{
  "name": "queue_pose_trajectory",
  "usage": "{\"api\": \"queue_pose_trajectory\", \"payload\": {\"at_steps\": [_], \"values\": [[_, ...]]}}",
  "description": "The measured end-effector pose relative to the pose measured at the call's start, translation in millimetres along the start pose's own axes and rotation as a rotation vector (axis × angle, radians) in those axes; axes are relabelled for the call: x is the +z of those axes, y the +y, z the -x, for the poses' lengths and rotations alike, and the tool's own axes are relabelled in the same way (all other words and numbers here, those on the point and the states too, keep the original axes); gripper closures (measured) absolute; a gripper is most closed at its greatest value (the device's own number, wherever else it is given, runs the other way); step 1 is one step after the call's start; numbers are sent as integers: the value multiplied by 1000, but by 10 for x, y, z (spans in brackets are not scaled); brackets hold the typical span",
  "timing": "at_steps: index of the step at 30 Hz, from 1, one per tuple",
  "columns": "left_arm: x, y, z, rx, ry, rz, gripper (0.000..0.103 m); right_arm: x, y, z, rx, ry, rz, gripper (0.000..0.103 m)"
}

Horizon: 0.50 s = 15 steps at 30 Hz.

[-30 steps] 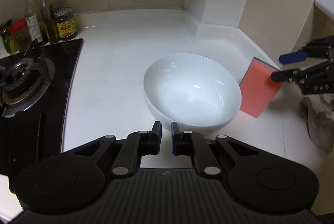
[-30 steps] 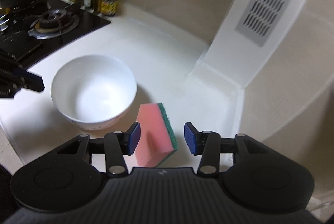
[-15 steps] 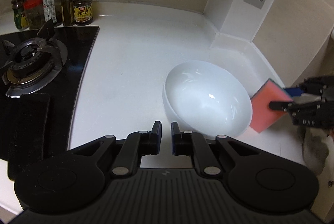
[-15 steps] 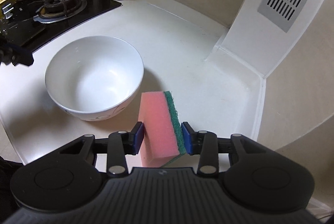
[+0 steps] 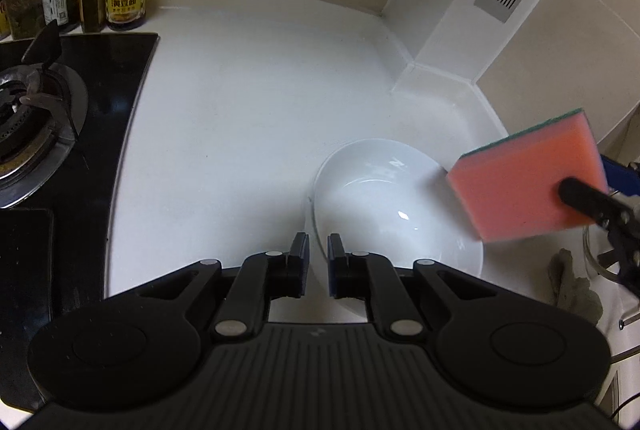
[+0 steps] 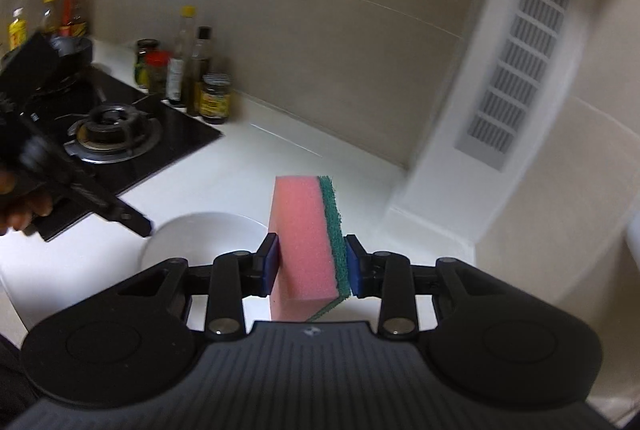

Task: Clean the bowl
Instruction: 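Lift the sponge with the right gripper while the left gripper grasps the bowl rim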

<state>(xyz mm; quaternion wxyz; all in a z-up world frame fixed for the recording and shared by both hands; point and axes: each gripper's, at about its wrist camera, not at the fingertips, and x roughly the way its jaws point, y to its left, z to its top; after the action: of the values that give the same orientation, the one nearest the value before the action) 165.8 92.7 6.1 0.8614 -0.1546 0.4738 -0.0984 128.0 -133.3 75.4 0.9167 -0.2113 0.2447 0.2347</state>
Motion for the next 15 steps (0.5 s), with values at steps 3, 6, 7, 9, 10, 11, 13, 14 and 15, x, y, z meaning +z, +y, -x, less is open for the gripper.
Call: {"api": "queue_pose_trajectory", "payload": {"at_steps": [3, 6, 7, 9, 10, 11, 13, 14, 15], "values": [[57, 29, -112, -13, 38, 7, 93, -7, 123, -81, 31, 15, 11, 73], [118, 35, -208, -8, 71, 6, 90, -8, 233, -142, 50, 26, 35, 73], [143, 34, -240, -6, 83, 2, 90, 1, 262, -155, 55, 29, 40, 73], [196, 27, -284, -9, 94, -18, 91, 0, 341, -220, 68, 45, 79, 73], [223, 23, -303, -12, 97, -30, 92, -10, 386, -260, 70, 54, 108, 73], [251, 19, -322, -15, 101, -42, 93, -26, 433, -299, 67, 63, 142, 73], [305, 11, -359, -21, 108, -65, 94, -62, 531, -367, 57, 79, 203, 73], [333, 7, -378, -24, 112, -77, 95, -85, 586, -401, 51, 88, 233, 73], [360, 2, -397, -27, 115, -89, 95, -118, 652, -454, 47, 103, 270, 73]]}}
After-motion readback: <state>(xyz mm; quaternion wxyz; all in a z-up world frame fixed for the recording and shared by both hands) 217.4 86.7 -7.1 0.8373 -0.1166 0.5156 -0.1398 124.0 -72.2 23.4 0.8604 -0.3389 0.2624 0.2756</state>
